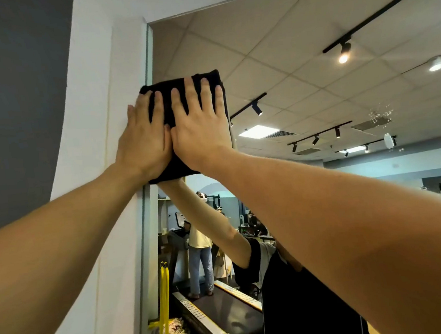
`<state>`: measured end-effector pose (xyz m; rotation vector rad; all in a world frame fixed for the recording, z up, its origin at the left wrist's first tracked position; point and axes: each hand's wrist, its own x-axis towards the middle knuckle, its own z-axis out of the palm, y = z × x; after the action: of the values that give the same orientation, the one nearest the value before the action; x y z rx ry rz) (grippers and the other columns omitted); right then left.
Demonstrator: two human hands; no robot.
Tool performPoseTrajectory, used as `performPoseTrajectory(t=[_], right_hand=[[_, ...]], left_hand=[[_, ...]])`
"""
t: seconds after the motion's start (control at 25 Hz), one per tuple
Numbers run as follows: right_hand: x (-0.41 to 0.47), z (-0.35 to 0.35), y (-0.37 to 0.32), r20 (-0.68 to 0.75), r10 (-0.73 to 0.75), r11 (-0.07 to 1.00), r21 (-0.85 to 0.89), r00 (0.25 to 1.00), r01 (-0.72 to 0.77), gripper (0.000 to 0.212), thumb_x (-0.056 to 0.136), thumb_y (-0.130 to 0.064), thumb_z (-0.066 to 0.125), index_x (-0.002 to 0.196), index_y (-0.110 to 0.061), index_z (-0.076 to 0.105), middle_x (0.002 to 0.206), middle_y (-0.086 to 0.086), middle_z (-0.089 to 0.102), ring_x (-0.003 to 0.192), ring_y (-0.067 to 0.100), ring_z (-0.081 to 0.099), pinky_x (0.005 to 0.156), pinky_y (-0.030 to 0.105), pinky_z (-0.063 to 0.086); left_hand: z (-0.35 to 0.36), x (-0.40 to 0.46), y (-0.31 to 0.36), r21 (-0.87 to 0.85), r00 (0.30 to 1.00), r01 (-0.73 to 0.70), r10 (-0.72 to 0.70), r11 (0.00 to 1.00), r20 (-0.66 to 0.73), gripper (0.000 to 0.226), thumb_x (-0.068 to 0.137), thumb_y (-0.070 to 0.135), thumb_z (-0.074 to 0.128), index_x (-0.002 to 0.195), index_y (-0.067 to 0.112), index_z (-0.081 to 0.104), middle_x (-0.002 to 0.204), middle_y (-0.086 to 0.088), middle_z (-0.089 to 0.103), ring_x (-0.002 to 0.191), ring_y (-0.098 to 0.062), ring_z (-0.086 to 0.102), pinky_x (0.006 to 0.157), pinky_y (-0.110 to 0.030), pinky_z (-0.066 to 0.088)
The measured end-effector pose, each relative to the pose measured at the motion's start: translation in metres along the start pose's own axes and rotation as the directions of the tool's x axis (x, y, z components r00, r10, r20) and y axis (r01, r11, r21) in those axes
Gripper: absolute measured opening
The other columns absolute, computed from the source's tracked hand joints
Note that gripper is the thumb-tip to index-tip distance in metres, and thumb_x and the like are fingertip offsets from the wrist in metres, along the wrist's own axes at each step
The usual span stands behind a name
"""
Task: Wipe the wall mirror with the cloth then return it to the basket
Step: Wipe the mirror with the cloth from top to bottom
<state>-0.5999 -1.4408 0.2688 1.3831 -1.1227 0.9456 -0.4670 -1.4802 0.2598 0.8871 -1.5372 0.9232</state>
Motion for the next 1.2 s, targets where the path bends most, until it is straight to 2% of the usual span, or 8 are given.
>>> performPoseTrajectory(t=[0.08,0.28,0.44,0.6,0.84,1.08,1.2], right_hand=[[-0.003,-0.003,0.006,0.013,-0.029,1.0,-0.005,0.999,0.029,0.065,0.104,-0.041,0.035,0.161,-0.012,0.019,0.169,0.019,0.009,0.155,0.041,0.004,0.125,0.058,0.003],[-0.015,-0.015,0.035,0.026,-0.074,0.997,-0.007,0.997,0.074,0.062,0.106,-0.033,0.032,0.162,-0.01,0.016,0.169,0.019,0.004,0.155,0.042,0.0,0.126,0.057,0.0],[-0.03,-0.028,0.075,0.043,-0.075,0.996,-0.034,0.996,0.076,0.063,0.106,-0.035,0.033,0.161,-0.009,0.016,0.169,0.02,0.004,0.155,0.042,0.0,0.126,0.057,0.0],[-0.053,-0.049,0.137,0.031,-0.064,0.995,-0.078,0.997,0.066,0.064,0.105,-0.037,0.034,0.161,-0.01,0.019,0.169,0.02,0.008,0.155,0.042,0.004,0.126,0.056,0.001],[-0.088,-0.086,0.234,0.031,-0.042,0.993,-0.107,0.999,0.045,0.065,0.103,-0.038,0.032,0.161,-0.011,0.02,0.169,0.018,0.009,0.156,0.04,0.004,0.126,0.055,0.002],[-0.126,-0.127,0.335,0.01,-0.011,0.991,-0.136,1.0,0.012,0.068,0.099,-0.039,0.025,0.16,-0.011,0.026,0.168,0.018,0.016,0.155,0.039,0.01,0.127,0.054,0.007],[-0.145,-0.148,0.392,0.019,0.007,0.989,-0.149,1.0,-0.004,0.065,0.102,-0.039,0.033,0.161,-0.011,0.025,0.168,0.017,0.015,0.155,0.039,0.01,0.127,0.053,0.007]], left_hand=[[0.006,-0.003,0.006,-0.035,0.999,0.046,-0.046,0.998,0.0,0.062,0.106,0.032,0.033,0.16,0.008,0.013,0.165,-0.02,0.013,0.149,-0.043,0.02,0.117,-0.057,0.032],[0.015,-0.006,0.038,-0.089,0.997,0.066,-0.07,0.994,-0.034,0.065,0.106,0.032,0.034,0.16,0.007,0.01,0.166,-0.02,0.008,0.154,-0.037,0.007,0.125,-0.05,0.016],[0.019,-0.006,0.084,-0.154,0.997,0.044,-0.053,0.987,-0.054,0.065,0.104,0.031,0.034,0.16,0.006,0.013,0.165,-0.022,0.01,0.153,-0.038,0.01,0.123,-0.055,0.021],[0.021,-0.004,0.156,-0.181,0.996,0.031,-0.046,0.983,-0.078,0.067,0.1,0.033,0.03,0.158,0.002,0.017,0.164,-0.023,0.014,0.153,-0.04,0.012,0.123,-0.054,0.022],[0.027,0.004,0.264,-0.197,0.996,0.008,-0.026,0.98,-0.088,0.07,0.098,0.037,0.025,0.159,0.003,0.016,0.165,-0.021,0.012,0.155,-0.037,0.004,0.124,-0.04,0.003],[0.03,0.012,0.378,-0.257,0.996,-0.025,0.004,0.966,-0.084,0.069,0.099,0.035,0.031,0.158,0.002,0.017,0.165,-0.021,0.012,0.155,-0.038,0.002,0.125,-0.053,0.013],[0.033,0.018,0.44,-0.268,0.997,-0.034,0.012,0.963,-0.082,0.07,0.099,0.036,0.031,0.159,0.002,0.016,0.165,-0.022,0.013,0.155,-0.039,0.002,0.125,-0.054,0.013]])
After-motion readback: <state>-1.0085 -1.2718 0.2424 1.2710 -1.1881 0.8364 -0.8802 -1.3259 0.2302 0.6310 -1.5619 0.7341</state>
